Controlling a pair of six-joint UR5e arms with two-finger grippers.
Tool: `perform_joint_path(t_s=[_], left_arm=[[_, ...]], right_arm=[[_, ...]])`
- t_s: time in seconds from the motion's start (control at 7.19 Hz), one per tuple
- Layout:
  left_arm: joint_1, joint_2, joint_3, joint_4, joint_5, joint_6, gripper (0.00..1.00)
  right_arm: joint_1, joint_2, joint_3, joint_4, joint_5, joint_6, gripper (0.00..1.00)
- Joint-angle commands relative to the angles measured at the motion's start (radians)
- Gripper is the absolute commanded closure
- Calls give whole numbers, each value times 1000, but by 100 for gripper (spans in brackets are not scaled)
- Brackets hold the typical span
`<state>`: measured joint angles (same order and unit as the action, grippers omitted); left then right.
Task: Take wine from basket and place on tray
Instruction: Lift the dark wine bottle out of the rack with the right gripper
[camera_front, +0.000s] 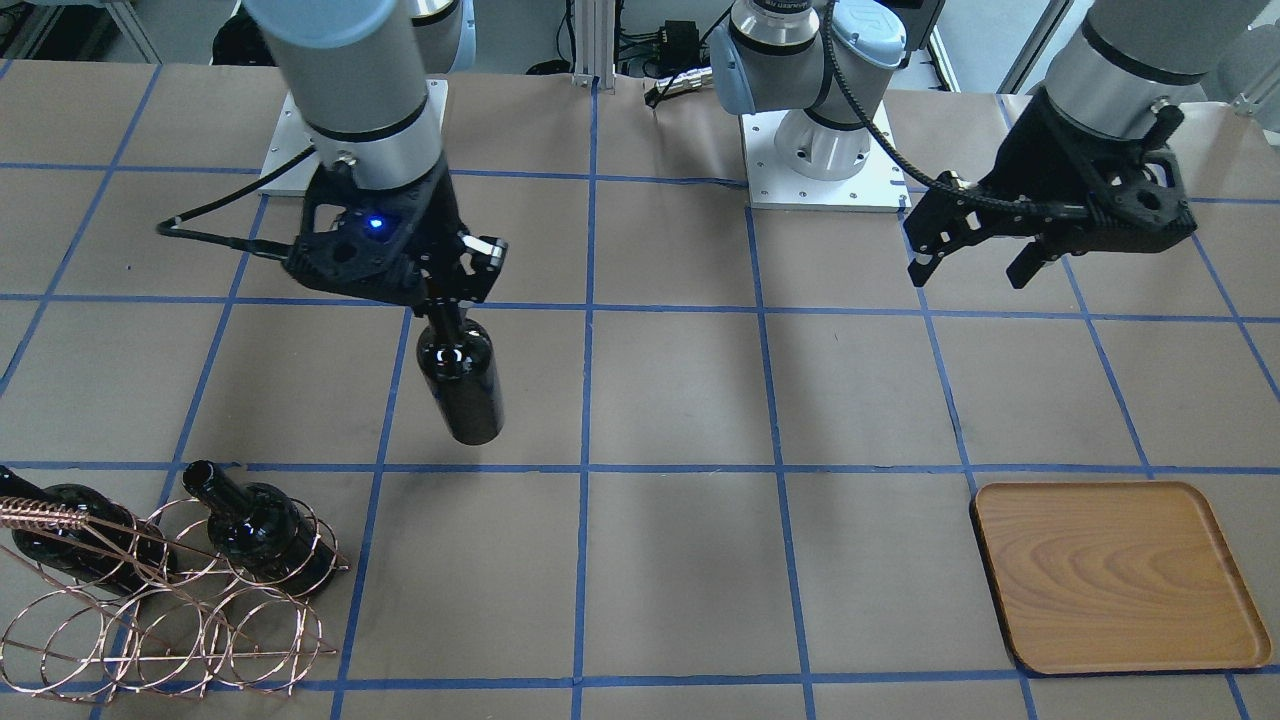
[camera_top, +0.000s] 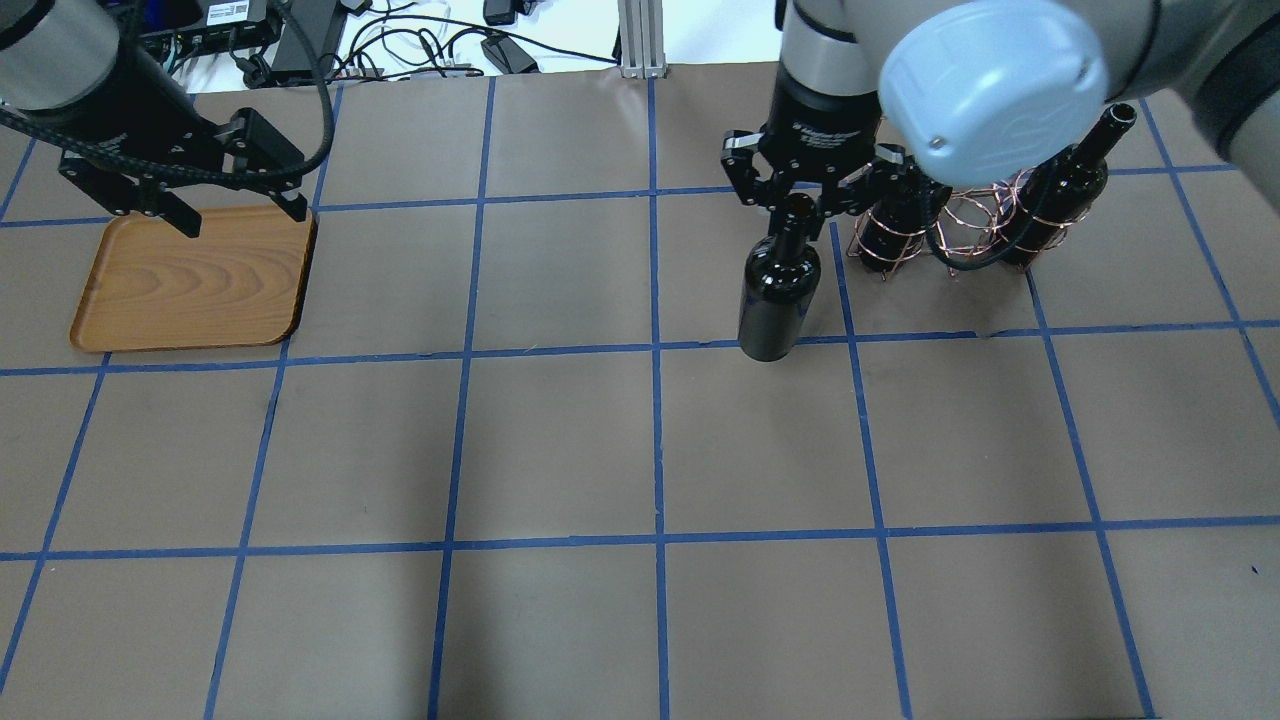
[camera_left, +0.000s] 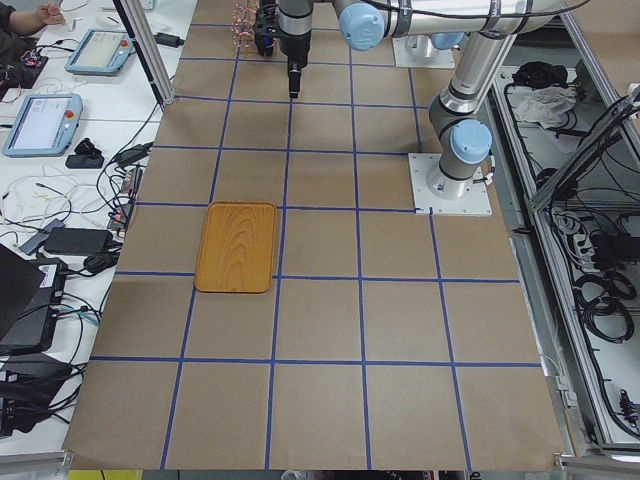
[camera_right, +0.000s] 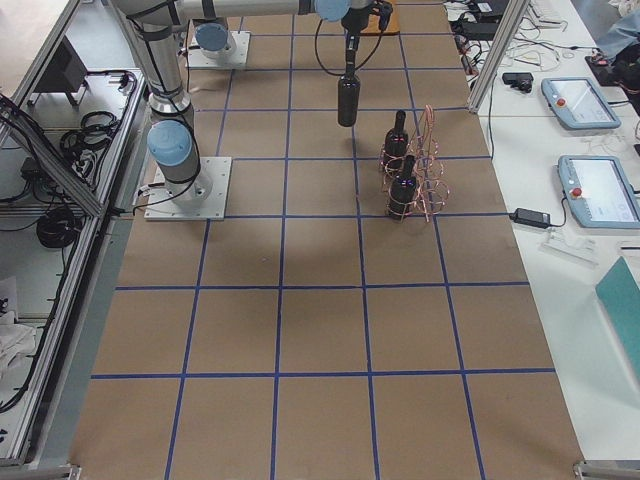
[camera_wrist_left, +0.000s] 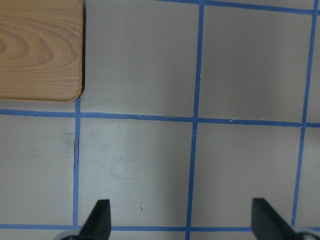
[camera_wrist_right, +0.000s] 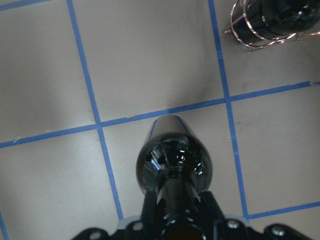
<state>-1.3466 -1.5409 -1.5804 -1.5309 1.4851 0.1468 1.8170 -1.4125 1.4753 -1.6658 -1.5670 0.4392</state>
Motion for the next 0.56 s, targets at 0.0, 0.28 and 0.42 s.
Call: perform_joint_path(t_s=[0.0, 0.28, 0.42], left_arm=[[101, -4, 0, 0, -5, 69, 0], [124, -5, -3, -2, -14, 68, 0], [124, -5, -3, -2, -5, 68, 0]], right_arm=[[114, 36, -13, -81, 7, 172, 100], [212, 143, -77, -176, 5, 248, 100], [257, 209, -152, -177, 4, 269, 100]])
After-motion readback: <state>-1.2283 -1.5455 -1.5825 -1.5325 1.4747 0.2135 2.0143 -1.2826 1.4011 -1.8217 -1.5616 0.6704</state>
